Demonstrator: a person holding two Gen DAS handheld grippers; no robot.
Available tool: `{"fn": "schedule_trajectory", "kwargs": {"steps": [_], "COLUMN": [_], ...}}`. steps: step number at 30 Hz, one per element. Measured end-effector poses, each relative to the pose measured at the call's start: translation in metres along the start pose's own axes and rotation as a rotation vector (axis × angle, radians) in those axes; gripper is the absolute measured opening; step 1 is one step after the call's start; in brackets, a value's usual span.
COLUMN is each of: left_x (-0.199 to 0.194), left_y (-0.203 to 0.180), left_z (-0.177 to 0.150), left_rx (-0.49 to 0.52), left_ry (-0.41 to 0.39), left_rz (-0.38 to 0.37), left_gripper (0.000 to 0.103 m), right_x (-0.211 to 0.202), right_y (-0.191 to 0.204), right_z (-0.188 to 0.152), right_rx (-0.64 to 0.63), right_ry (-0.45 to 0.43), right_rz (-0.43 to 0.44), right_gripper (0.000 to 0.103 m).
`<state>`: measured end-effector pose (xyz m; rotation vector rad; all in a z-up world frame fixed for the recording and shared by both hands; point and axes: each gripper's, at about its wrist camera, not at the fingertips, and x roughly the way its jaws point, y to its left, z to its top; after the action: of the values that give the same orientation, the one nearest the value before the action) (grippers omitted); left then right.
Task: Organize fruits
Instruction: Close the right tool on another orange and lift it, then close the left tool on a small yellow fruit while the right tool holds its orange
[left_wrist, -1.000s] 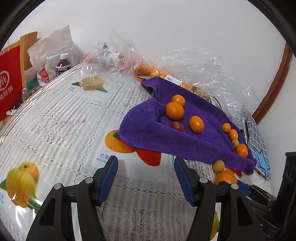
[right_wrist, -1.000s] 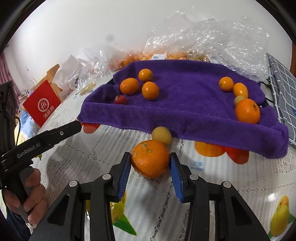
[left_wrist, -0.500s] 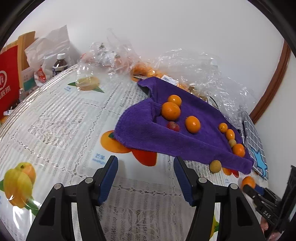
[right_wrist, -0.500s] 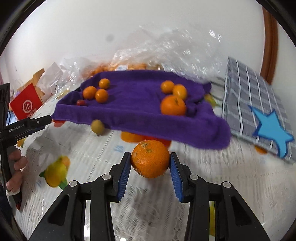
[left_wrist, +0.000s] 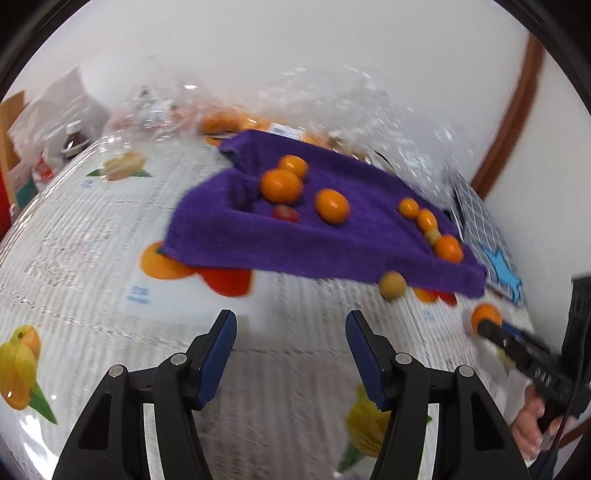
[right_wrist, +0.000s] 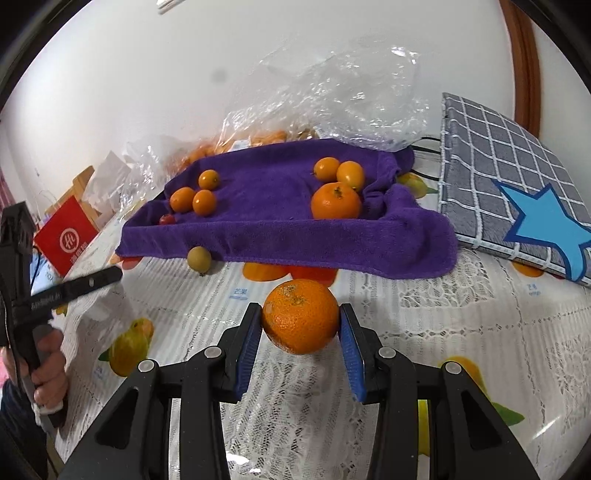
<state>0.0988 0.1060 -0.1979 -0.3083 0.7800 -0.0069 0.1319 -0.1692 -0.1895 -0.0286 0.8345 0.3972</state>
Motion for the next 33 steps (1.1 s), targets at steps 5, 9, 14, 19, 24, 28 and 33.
{"fn": "schedule_trajectory", "kwargs": {"steps": [5, 9, 14, 19, 24, 28, 33], "left_x": [0.012, 0.019, 0.033, 0.048, 0.058, 0.066, 0.072], "left_y": [-0.019, -0.031, -0.051, -0.064, -0.072, -0.081, -0.082], "left_z": [-0.001, 0.002, 0.003, 0.011, 0.019, 0.022, 0.026], "left_rx": [0.027, 0.039, 0.096, 0.086, 0.075, 0.096, 0.076], "left_ry": [0.038, 0.039, 0.072, 0.074, 0.077, 0.085, 0.091], "left_rz": [-0.012, -0.016, -0.018, -0.036, -0.059, -0.062, -0.058], "left_gripper": [0.059, 0.059, 0.059, 0.055, 0.046, 0.038, 0.025], "right_x": [-0.001, -0.008, -0.023, -0.025, -0.022, -0.020, -0.019], "right_y": [0.000, -0.006, -0.024, -0.029, -0.031, -0.032, -0.031], "right_z": [0.000, -0.003, -0.013, -0.014, -0.014, -0.014, -0.015], "right_rx": [0.001, 0.016, 0.081, 0.103, 0.114, 0.117, 0.114], "right_ry": [-0.004, -0.019, -0.044, -0.046, -0.035, -0.029, -0.024], "right_rz": [-0.013, -0.026, -0.026, -0.012, 0.006, 0.018, 0.035], "right_gripper": [0.042, 0.042, 0.042, 0.042, 0.042, 0.042, 0.042]}}
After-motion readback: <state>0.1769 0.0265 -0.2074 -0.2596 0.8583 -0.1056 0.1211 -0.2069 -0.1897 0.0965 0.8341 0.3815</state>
